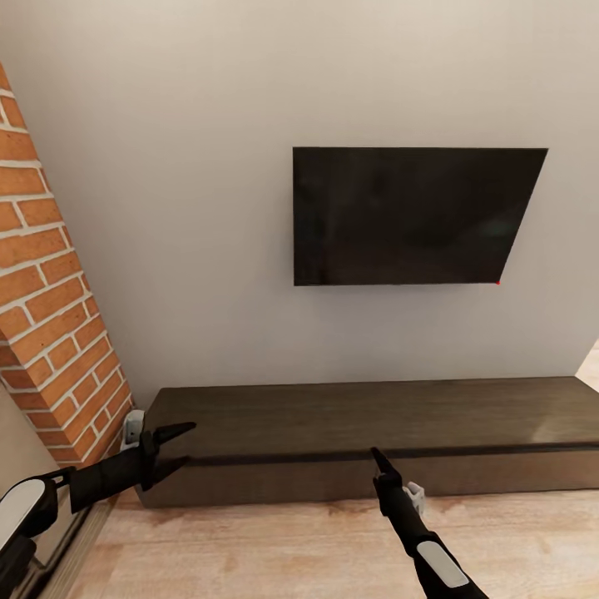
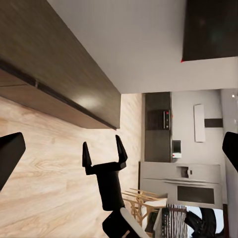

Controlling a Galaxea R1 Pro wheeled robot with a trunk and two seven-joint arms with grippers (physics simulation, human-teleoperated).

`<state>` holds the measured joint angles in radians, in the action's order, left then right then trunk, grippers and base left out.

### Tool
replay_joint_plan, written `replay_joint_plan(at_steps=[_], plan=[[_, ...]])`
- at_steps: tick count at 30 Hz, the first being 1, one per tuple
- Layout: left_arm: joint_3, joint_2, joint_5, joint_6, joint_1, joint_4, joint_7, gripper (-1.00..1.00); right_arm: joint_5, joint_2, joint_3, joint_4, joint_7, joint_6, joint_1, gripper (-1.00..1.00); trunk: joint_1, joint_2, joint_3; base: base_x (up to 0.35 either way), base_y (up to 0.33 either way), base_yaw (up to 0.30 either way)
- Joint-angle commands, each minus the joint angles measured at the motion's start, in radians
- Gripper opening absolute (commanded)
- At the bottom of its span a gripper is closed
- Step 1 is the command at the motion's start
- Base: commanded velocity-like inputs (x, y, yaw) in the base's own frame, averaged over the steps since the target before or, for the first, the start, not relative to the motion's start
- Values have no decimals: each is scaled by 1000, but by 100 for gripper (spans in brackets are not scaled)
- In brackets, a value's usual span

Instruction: Place each of the two pumpkins and all three candles from the living room inside a cabinet in the living room (use any cabinet), then make sure every cabinet is closed, and position the cauldron so it is next to a table in the living room.

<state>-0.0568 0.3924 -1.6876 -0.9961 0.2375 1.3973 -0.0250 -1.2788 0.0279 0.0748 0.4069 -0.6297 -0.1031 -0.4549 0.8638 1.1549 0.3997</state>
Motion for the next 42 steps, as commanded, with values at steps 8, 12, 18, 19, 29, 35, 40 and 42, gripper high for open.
replay_joint_plan(at_steps=[8, 12, 18, 19, 29, 35, 40, 42], plan=[[1, -1, -5, -4, 0, 1, -3, 100, -7, 1, 6, 0, -12, -10, -1, 100, 23, 43, 20, 0, 0, 0], [10, 0, -7, -4, 1, 15, -2, 100, -7, 1, 6, 0, -62, -11, -1, 100, 38, 71, 32, 0, 0, 0], [33, 0, -10, -5, 0, 66, -1, 100, -7, 1, 6, 0, -124, -14, -1, 100, 61, 113, 51, 0, 0, 0], [39, 1, -17, -5, 0, 70, -1, 100, -7, 1, 6, 0, -127, -14, -1, 100, 65, 120, 54, 0, 0, 0], [66, 4, -103, -7, 0, 77, -1, 100, -7, 0, 6, -1, -131, -14, -1, 100, 104, 190, 86, 0, 0, 0], [69, 4, -109, -7, 0, 77, -1, 100, -7, 0, 6, -2, -132, -14, -1, 100, 127, 232, 105, 0, 0, 0], [82, 5, -131, -7, 0, 77, -1, 100, -7, 0, 6, -2, -144, -14, -1, 100, 146, 267, 120, 0, 0, 0], [89, 5, -141, -7, 0, 73, -1, 100, -7, 0, 6, -2, -157, -14, -1, 100, 153, 281, 126, 0, 0, 0]])
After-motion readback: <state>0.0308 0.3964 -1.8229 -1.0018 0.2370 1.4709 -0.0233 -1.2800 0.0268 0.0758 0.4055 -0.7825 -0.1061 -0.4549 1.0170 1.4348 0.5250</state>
